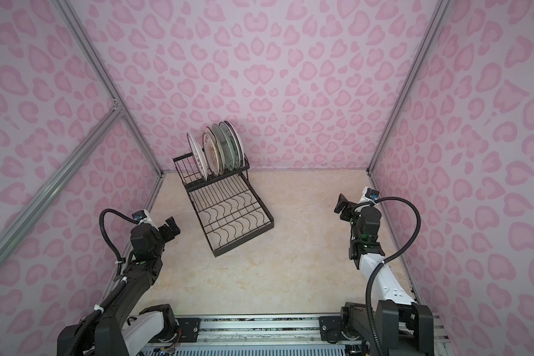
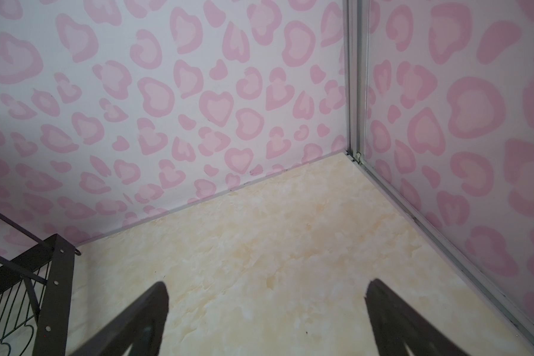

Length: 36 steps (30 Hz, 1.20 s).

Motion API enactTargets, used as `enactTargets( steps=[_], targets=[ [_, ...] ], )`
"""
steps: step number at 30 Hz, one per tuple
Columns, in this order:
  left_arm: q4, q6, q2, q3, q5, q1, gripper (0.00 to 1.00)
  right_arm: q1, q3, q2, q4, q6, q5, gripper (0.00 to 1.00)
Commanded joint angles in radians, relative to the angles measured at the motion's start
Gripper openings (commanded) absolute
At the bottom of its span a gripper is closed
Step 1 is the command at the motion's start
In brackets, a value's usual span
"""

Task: Load plates into a dish rack
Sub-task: Reset both arms

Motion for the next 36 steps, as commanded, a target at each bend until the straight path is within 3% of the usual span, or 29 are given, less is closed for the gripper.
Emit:
enactTargets(
  steps=[1,7,14,19,24,27,36],
  targets=[
    [0.330,0.065,0.024,-0.075,-0.014,-0.017,0.98,-0.002,0.000,0.000,0.033,-0.038,0.000,0.99],
    [0.455,0.143,0.125,-0.095,0.159,-0.019,0.98,-0.003,0.009,0.007,-0.010,-0.074,0.013,0.99],
    [0.635,0.153,0.252,-0.133,0.170,-0.023,0.98,-0.009,-0.032,0.011,0.065,-0.067,0.011,0.99],
    [0.880,0.153,0.448,-0.163,0.144,-0.042,0.98,-0.011,-0.043,0.013,0.094,-0.091,0.000,0.99],
    [0.642,0.217,0.437,-0.050,0.238,-0.056,0.98,-0.012,-0.056,0.017,0.105,-0.144,-0.004,0.99],
    [0.605,0.236,0.441,-0.028,0.175,-0.087,0.98,-0.011,-0.054,0.022,0.097,-0.155,0.007,0.99],
    [0.610,0.237,0.445,-0.028,0.169,-0.092,0.97,-0.010,-0.091,0.096,0.199,-0.178,-0.024,0.99]
  ],
)
